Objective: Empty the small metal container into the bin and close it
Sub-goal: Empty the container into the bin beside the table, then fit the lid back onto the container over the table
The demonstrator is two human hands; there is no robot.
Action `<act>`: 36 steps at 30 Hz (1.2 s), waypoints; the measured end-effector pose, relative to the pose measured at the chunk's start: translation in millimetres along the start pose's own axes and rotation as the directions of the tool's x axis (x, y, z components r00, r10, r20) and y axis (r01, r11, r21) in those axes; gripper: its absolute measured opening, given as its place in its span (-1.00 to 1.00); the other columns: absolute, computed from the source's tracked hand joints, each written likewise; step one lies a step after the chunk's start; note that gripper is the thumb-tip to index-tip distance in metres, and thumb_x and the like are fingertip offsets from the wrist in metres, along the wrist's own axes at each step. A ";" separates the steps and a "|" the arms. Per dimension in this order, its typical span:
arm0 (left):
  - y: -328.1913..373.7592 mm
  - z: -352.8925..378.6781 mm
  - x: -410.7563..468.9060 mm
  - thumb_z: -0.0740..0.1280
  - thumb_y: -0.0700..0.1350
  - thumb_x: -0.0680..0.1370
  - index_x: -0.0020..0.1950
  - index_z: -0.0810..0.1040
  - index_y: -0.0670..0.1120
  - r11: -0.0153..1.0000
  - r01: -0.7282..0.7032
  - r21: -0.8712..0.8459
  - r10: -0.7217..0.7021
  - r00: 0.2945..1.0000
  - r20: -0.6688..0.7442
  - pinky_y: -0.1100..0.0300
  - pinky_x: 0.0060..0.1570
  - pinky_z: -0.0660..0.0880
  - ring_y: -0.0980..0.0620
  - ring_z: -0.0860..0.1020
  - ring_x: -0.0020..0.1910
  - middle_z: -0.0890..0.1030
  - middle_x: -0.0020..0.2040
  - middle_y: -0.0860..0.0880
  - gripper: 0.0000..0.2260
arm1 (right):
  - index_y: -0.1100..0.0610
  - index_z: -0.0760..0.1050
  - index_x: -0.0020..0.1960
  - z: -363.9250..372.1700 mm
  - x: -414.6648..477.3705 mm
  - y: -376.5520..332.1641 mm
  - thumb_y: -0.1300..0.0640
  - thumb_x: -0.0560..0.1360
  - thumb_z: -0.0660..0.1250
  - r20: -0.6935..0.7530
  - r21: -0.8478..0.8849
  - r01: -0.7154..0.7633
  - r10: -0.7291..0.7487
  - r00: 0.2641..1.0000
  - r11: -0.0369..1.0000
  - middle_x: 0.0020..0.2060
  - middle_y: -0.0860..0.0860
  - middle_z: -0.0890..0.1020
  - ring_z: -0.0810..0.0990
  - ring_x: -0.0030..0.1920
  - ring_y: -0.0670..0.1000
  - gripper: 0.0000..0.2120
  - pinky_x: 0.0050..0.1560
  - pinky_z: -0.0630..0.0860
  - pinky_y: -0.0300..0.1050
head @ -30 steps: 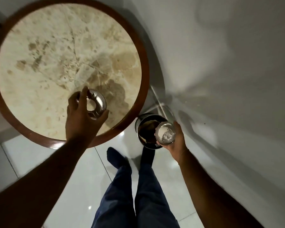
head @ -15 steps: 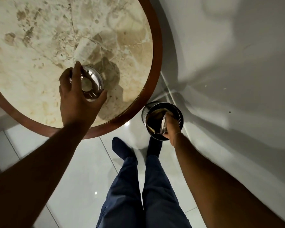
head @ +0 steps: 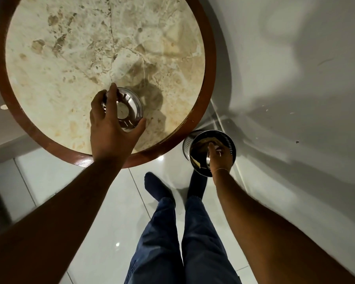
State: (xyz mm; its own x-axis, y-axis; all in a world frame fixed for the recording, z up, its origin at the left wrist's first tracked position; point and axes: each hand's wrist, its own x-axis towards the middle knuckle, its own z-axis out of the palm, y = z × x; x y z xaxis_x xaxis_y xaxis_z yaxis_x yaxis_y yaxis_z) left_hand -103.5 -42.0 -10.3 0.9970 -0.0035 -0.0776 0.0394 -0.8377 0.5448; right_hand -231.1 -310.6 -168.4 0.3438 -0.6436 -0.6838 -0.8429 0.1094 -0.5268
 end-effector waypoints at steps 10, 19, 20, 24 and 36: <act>2.1 -2.3 -9.7 0.44 0.28 0.47 0.74 0.16 0.01 0.999 0.034 0.005 -0.034 0.999 0.009 -0.13 0.44 0.50 -0.22 0.31 0.62 0.29 0.64 -0.19 -0.08 | 0.12 0.45 0.52 0.7 -12.1 -12.1 -0.10 0.51 0.53 0.078 -0.433 0.260 -0.251 0.965 0.863 0.51 0.25 0.43 0.44 0.49 0.32 -0.34 0.42 0.48 0.25; -1.2 0.8 -18.9 0.55 0.15 0.49 0.73 0.17 -0.01 0.999 0.040 0.001 -0.040 0.999 -0.004 -0.15 0.43 0.50 -0.25 0.32 0.61 0.30 0.63 -0.21 -0.09 | 0.08 0.56 0.41 -20.5 -4.8 -14.1 -0.08 0.57 0.47 -0.110 0.049 0.045 -0.039 0.993 0.998 0.31 0.09 0.63 0.59 0.37 0.19 -0.52 0.29 0.55 0.00; -0.9 0.2 -19.2 0.54 0.16 0.49 0.73 0.17 -0.01 0.999 0.044 -0.005 -0.044 0.999 -0.003 -0.15 0.43 0.50 -0.26 0.32 0.61 0.30 0.63 -0.22 -0.09 | 0.05 0.60 0.35 -26.6 -5.3 -14.9 -0.11 0.60 0.42 -0.118 0.136 0.024 -0.007 0.993 0.990 0.22 0.04 0.66 0.61 0.34 0.18 -0.61 0.26 0.56 -0.01; 0.7 -5.0 -20.2 0.46 0.26 0.48 0.73 0.19 -0.03 0.998 0.042 -0.037 -0.042 0.999 -0.014 -0.22 0.42 0.52 -0.25 0.36 0.59 0.33 0.61 -0.23 -0.09 | 0.03 0.57 0.33 -50.5 -15.4 -16.7 -0.17 0.60 0.35 0.095 0.528 -0.235 0.219 0.971 0.816 0.27 0.16 0.63 0.59 0.32 0.27 -0.60 0.29 0.61 0.31; 59.8 -42.6 4.6 0.52 0.38 0.37 0.77 0.05 0.09 0.973 -0.026 -0.227 0.082 0.967 0.242 0.11 0.21 0.58 0.03 0.57 0.31 0.47 0.51 -0.10 0.11 | 0.11 0.57 0.42 -17.6 -94.0 -148.1 -0.34 0.48 0.44 0.570 0.625 -0.397 -0.046 0.820 0.672 0.34 0.21 0.67 0.68 0.32 0.25 -0.30 0.33 0.60 0.25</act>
State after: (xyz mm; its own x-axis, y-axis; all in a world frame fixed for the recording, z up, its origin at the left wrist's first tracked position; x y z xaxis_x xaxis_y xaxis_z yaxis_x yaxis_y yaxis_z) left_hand -93.7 -68.8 57.4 0.9509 -0.2047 -0.2322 0.0275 -0.6913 0.7221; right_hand -145.8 -279.6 -17.2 0.5565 -0.1014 -0.8247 -0.4440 0.8026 -0.3983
